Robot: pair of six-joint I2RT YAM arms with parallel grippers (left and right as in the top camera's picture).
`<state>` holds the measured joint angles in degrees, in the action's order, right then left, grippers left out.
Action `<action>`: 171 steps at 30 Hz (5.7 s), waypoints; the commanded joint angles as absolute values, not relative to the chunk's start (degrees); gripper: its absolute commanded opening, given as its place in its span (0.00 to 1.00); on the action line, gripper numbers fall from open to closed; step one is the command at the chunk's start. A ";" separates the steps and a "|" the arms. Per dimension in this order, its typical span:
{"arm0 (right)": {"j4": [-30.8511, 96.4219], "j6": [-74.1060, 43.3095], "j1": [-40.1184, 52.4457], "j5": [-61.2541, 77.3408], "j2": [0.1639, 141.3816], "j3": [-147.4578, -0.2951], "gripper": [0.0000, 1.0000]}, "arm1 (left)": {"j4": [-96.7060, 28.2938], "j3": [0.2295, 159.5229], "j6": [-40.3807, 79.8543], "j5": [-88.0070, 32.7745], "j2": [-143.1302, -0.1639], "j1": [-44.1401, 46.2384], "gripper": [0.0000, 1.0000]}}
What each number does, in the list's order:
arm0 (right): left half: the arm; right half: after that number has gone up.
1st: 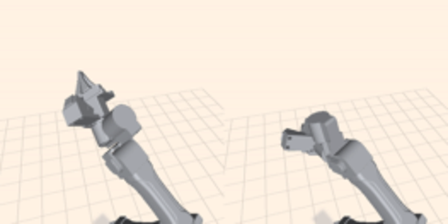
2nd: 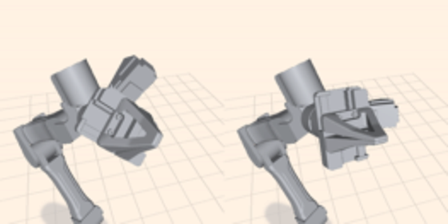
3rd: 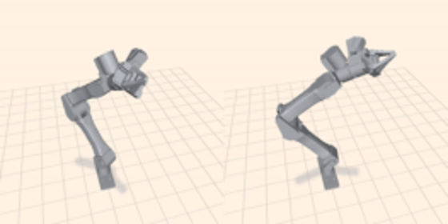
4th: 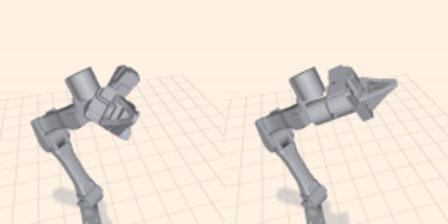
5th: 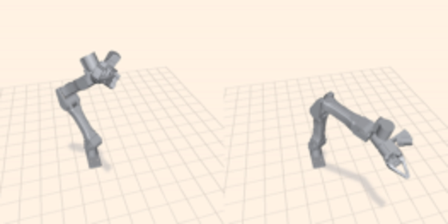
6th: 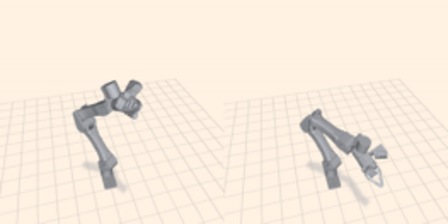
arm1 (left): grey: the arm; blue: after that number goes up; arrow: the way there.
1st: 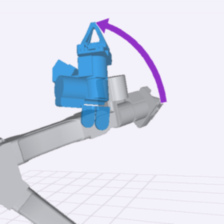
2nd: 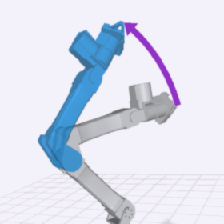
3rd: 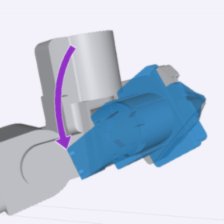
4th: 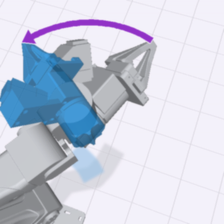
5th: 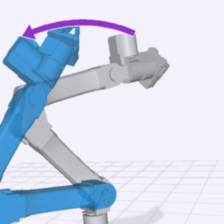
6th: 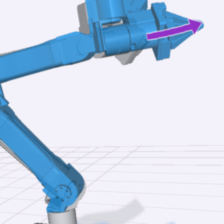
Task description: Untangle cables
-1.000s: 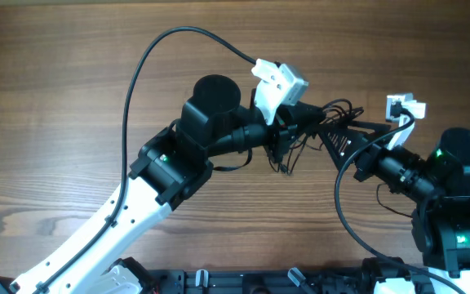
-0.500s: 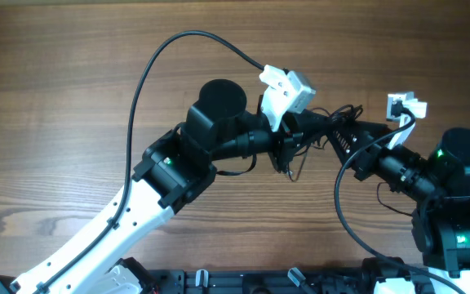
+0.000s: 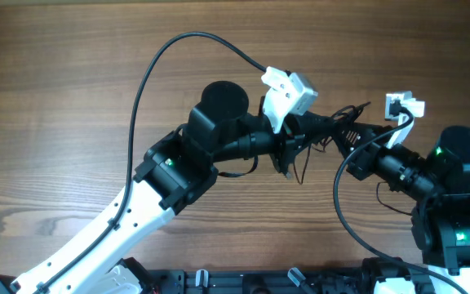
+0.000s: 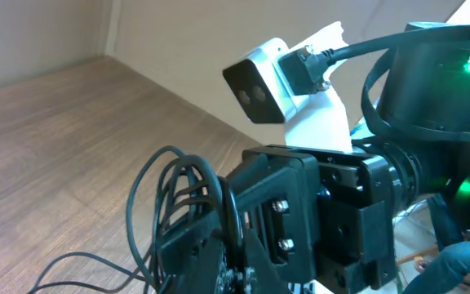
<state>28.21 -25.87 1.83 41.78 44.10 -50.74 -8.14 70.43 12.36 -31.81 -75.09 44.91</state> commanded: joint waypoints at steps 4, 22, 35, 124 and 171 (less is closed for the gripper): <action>28.08 -25.47 1.87 46.65 43.99 -51.05 0.04 | -10.41 71.35 12.21 -16.91 -74.22 45.04 0.04; 19.49 -25.52 1.87 64.07 43.62 -51.05 0.04 | -17.26 71.35 12.23 20.91 -74.24 42.83 0.04; 18.68 -23.94 1.87 72.29 43.62 -51.05 0.04 | -15.27 71.35 12.27 20.86 -74.24 32.32 0.04; 44.05 -22.46 1.87 29.12 39.27 -51.05 0.92 | -17.91 71.35 9.47 0.32 -71.33 31.97 1.00; 32.12 7.53 5.30 41.87 89.54 -51.05 1.00 | -52.18 71.35 14.98 2.83 -67.18 19.11 1.00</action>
<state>33.65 6.39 4.91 40.51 87.37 -50.76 -52.31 70.98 16.16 3.51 -67.40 19.68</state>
